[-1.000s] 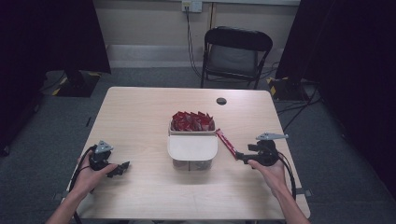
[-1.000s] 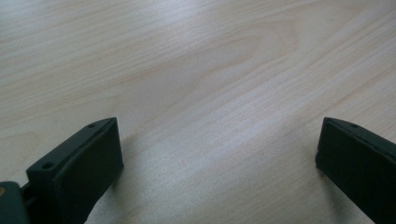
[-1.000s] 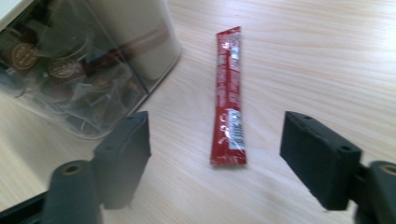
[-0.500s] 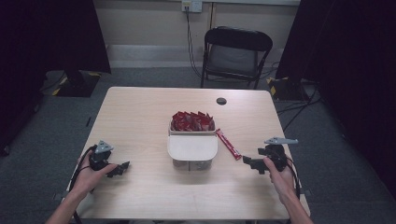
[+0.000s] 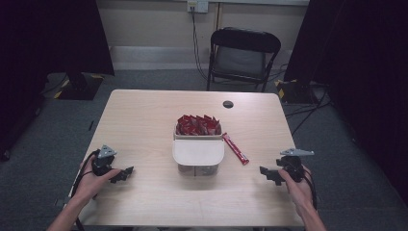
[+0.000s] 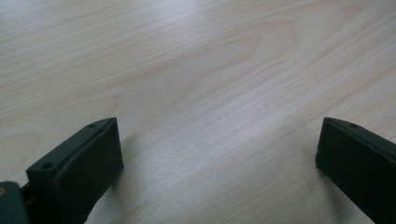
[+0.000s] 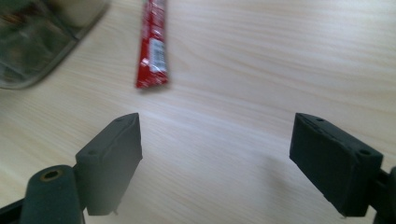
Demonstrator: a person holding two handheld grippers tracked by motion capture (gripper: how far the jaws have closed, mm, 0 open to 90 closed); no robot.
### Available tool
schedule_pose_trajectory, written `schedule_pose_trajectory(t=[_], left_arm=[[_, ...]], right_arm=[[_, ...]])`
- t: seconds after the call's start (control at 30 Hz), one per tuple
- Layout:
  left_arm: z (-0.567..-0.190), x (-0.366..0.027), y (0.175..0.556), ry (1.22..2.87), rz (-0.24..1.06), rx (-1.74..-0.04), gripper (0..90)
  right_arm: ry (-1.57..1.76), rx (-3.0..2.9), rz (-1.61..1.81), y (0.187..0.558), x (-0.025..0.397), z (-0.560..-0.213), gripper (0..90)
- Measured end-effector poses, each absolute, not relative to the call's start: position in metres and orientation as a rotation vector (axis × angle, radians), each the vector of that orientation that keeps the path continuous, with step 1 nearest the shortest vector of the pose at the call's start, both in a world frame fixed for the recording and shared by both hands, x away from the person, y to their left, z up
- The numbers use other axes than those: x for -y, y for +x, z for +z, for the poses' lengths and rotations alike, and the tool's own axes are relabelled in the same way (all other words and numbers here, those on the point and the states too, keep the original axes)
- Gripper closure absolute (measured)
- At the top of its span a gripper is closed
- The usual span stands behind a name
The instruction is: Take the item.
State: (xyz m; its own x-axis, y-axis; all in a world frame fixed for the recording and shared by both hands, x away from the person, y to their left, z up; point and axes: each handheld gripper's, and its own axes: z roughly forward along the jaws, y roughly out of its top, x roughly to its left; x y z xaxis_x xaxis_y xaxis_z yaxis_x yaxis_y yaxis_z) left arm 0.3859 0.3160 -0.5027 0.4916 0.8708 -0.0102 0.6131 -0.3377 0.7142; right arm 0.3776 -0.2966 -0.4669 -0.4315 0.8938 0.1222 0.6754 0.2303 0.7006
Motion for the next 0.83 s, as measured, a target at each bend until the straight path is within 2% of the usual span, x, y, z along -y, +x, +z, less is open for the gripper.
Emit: schedule_pose_trajectory(t=[0.23,0.43,0.57,0.63,0.83], left_arm=[[-0.503,-0.316,0.386,2.074,0.500,-1.216,0.0],[-0.503,-0.316,0.386,2.073,0.499,-1.216,0.0],[-0.503,-0.316,0.386,2.073,0.498,-1.216,0.0],[-0.503,-0.316,0.386,2.073,0.500,-1.216,0.0],[-0.503,-0.316,0.386,2.073,0.498,-1.216,0.0]], right_arm=[[1.547,-2.143,0.900,0.381,0.311,-0.482,16.0],[1.530,-2.121,0.801,0.382,0.306,-0.489,14.2],[1.519,-2.098,0.804,0.382,0.303,-0.493,10.3],[1.517,-2.071,0.820,0.382,0.300,-0.497,1.6],[1.490,-2.058,0.844,0.382,0.300,-0.501,0.0]])
